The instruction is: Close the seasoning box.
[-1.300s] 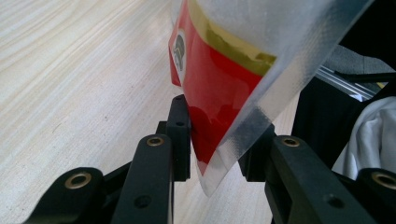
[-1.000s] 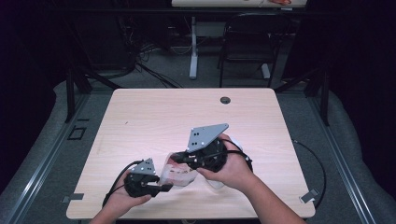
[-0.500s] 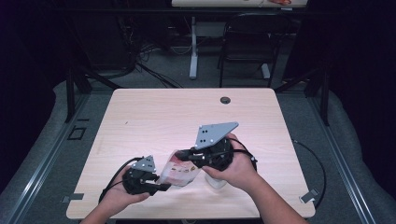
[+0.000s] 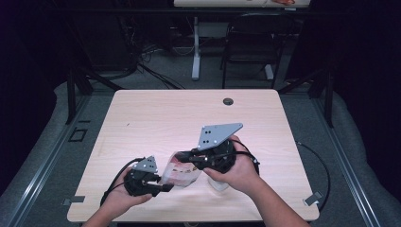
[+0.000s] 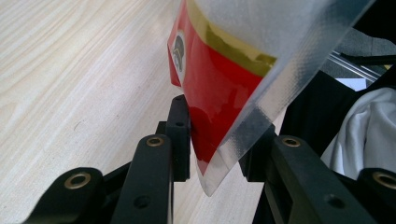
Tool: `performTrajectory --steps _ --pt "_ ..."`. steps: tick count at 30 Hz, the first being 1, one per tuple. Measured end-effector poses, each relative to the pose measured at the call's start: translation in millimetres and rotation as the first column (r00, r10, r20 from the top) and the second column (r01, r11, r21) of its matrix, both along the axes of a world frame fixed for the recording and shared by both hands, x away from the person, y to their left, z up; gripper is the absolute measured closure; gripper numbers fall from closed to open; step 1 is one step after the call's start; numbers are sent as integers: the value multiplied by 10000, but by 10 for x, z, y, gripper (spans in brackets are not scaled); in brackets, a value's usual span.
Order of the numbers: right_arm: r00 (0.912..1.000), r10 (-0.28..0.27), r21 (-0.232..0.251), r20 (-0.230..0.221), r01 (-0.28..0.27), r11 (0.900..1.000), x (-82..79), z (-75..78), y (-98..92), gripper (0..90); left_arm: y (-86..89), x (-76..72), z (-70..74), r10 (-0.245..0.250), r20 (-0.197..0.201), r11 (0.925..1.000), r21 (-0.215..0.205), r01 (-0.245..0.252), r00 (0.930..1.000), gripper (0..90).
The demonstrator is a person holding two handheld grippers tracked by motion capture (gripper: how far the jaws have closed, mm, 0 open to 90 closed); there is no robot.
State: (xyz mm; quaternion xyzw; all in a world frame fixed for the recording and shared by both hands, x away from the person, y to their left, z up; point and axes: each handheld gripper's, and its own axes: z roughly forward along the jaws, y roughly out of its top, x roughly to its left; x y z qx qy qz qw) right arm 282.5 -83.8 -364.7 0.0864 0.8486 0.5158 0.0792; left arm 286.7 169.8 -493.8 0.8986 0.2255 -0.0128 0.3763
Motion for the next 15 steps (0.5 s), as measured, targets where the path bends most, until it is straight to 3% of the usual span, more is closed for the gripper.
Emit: performTrajectory --steps 9,15 --pt "10000 21 232 -27 -20 9997 -16 -4 0 900 17 14 17 127 -41 9999 -74 -127 9999 698" --pt "9998 -87 365 -201 94 9993 13 -26 -48 900 47 7 57 70 57 9998 179 -71 10000 706"
